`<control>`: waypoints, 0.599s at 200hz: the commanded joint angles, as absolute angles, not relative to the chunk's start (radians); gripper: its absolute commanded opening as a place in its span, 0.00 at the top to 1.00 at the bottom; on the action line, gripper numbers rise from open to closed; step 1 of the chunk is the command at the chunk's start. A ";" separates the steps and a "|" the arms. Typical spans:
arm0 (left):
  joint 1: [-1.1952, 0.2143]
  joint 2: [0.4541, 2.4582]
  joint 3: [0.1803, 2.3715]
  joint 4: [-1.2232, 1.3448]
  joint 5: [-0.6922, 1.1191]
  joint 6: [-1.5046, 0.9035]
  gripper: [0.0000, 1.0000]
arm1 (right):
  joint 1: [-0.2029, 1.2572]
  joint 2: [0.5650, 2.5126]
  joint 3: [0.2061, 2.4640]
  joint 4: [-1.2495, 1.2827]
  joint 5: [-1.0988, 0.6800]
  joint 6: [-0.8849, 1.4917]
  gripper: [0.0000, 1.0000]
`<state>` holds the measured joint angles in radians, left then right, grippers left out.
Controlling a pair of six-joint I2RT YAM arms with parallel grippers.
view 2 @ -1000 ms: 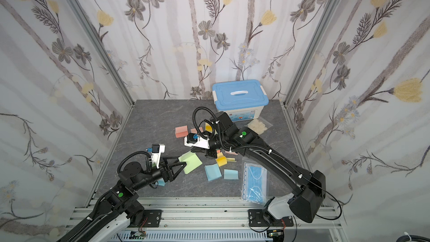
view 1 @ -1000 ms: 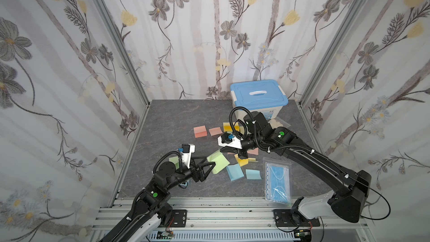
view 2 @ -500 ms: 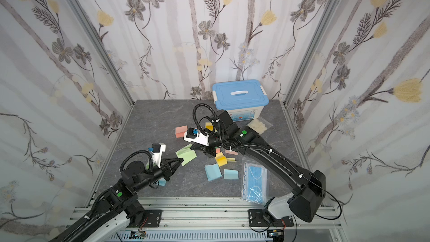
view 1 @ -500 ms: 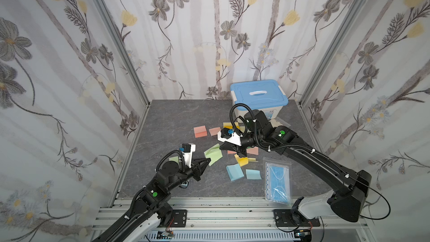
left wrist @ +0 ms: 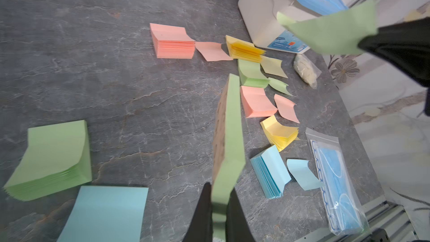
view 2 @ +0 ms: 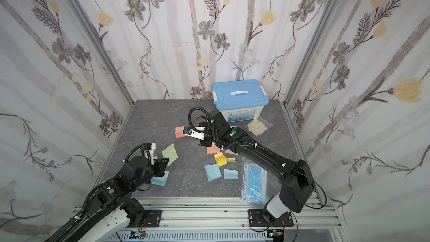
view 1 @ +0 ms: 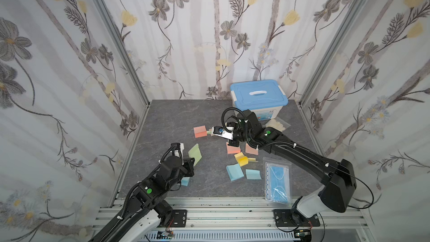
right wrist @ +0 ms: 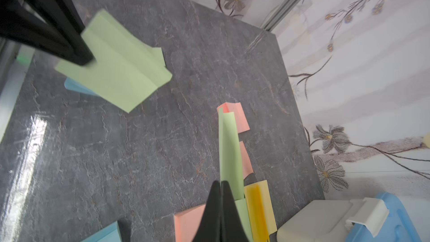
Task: Tear off pages from different memo pads
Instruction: Place the paper at the center of the board.
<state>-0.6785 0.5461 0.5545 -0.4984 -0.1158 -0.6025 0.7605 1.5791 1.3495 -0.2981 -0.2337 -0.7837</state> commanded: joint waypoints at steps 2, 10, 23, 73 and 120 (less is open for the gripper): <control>-0.671 0.570 0.592 -0.608 -0.173 -0.617 1.00 | 0.739 1.695 1.379 -0.279 -0.248 -0.935 1.00; -0.669 0.582 0.603 -0.613 -0.169 -0.614 1.00 | 0.723 1.738 1.394 -0.284 -0.288 -0.944 1.00; -0.667 0.598 0.612 -0.612 -0.163 -0.610 1.00 | 0.704 1.799 1.416 -0.283 -0.317 -0.964 1.00; -0.633 0.636 0.609 -0.565 -0.132 -0.597 1.00 | 0.656 1.999 1.524 -0.289 -0.314 -0.947 1.00; -0.622 0.703 0.587 -0.469 -0.119 -0.585 1.00 | 0.636 2.096 1.549 -0.387 -0.287 -0.992 0.79</control>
<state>-0.6273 0.6804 0.5884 -0.5449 -0.1177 -0.6010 0.6411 2.0758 1.5352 -0.3286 -0.2687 -0.9588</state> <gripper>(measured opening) 0.097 0.051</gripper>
